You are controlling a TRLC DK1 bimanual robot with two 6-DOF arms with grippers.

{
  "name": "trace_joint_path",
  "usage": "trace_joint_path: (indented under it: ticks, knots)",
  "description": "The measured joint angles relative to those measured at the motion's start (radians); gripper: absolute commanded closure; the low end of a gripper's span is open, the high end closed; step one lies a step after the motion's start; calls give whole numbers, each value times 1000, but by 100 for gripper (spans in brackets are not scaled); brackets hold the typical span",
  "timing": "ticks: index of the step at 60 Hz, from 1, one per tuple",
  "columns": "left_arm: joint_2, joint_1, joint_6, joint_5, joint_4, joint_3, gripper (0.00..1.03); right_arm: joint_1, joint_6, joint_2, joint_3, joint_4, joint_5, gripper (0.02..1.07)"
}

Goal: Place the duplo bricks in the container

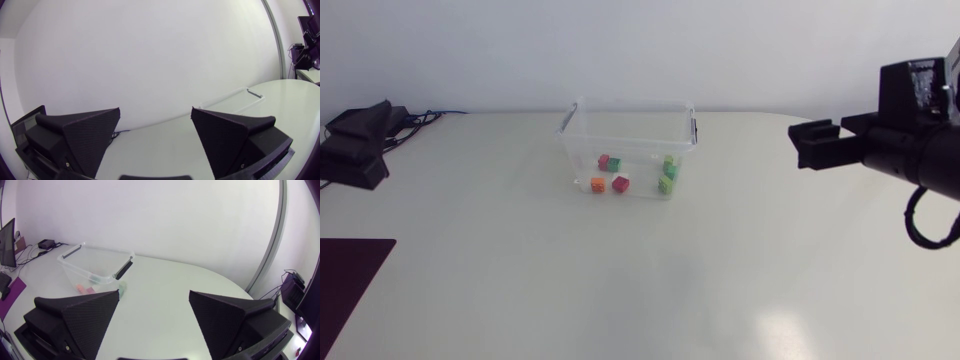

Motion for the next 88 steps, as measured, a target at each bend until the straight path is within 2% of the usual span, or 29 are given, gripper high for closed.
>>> trace_joint_path:
  ticks: [11,24,39,76,88]
  knots:
    - [-185,6,16,0,-20,-140,4,-50,-29,-167,-126,4,6,6]
    - [-336,19,22,0,-64,-214,4,-95,-58,-369,-258,-2,5,6]
    - [-380,18,-24,1,-57,-315,4,-127,-53,-512,-404,38,-19,6]
    - [-475,3,-268,8,14,-558,4,-204,21,-845,-732,206,-85,6]
    - [-483,0,-301,8,19,-582,4,-212,27,-880,-766,214,-93,6]
